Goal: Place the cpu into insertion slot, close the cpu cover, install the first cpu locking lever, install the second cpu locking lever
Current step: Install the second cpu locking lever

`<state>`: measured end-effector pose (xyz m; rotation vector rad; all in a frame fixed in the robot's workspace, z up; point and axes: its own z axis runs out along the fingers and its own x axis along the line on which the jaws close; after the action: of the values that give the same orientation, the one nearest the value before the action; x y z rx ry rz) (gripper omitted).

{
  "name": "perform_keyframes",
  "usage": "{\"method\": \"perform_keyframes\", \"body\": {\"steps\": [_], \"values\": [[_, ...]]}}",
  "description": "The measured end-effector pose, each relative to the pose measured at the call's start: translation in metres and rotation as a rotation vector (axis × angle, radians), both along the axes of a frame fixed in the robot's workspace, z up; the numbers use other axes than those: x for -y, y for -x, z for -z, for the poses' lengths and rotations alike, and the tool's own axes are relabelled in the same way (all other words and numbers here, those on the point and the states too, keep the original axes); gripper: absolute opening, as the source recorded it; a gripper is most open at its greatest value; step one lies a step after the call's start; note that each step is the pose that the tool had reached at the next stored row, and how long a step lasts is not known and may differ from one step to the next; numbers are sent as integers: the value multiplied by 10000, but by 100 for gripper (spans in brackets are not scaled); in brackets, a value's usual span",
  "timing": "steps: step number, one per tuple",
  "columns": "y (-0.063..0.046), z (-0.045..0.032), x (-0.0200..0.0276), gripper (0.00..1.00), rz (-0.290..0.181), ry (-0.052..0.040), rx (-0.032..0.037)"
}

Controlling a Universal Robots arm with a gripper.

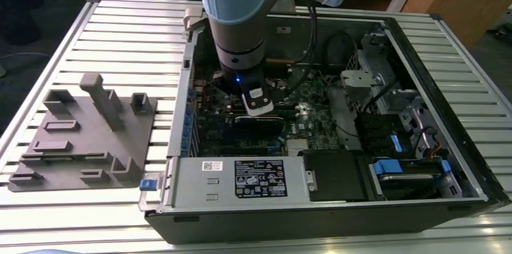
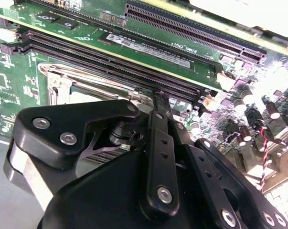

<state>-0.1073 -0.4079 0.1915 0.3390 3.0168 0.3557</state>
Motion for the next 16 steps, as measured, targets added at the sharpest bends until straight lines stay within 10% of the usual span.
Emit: {"method": "perform_keyframes", "body": {"steps": [16], "values": [[-15, -331, -23, 11, 7, 101, -5]]}}
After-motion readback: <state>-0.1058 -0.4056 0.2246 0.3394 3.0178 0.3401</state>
